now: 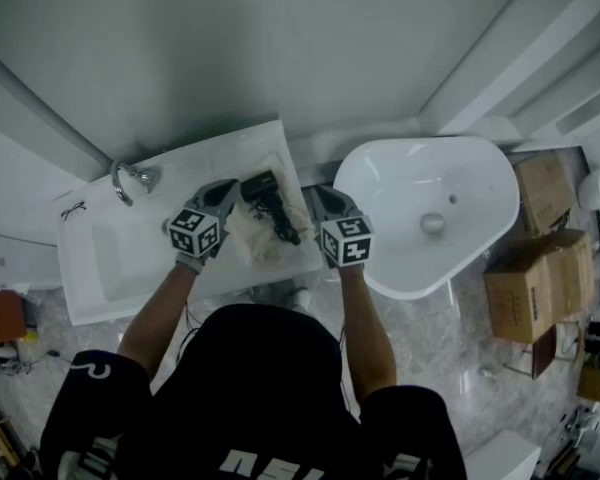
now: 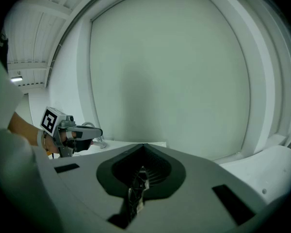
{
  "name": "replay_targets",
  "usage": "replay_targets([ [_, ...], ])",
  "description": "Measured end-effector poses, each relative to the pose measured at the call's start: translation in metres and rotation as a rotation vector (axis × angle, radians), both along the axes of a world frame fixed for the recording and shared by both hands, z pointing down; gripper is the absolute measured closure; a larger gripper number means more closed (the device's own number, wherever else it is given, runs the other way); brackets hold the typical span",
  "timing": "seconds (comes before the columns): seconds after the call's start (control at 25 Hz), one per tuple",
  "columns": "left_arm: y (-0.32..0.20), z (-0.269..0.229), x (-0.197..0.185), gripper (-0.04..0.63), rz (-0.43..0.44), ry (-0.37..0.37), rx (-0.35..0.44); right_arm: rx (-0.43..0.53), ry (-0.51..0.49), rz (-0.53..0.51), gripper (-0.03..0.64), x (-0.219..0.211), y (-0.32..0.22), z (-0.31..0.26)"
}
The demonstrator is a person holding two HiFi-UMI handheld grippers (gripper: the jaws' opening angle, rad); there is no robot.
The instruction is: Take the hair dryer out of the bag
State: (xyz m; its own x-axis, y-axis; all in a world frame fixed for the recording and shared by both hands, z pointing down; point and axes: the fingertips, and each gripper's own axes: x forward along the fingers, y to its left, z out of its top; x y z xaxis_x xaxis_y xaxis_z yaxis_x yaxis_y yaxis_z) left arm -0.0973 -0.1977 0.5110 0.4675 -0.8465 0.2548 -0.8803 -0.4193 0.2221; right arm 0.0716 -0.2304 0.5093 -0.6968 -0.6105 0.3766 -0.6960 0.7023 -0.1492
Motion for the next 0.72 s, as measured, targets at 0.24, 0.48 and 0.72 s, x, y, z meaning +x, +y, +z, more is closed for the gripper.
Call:
replay_targets([
  [0.24,-0.0003,0.002,-0.0018,0.597,-0.002,0.003,-0.002,-0.005,0.003,0.0,0.621,-0.0021,-0.0009,0.0023],
  [0.48,0.0026,0.0037,-0.0026,0.597,-0.006,0.003,-0.006,-0.005,0.012,-0.006,0.621,-0.0031,0.0005,0.0026],
  [0.72,0.0043,0.0041,-0.0047,0.597,-0.007,0.006,-0.003,-0.01,0.015,-0.006,0.621,-0.0057,0.0023,0.005],
])
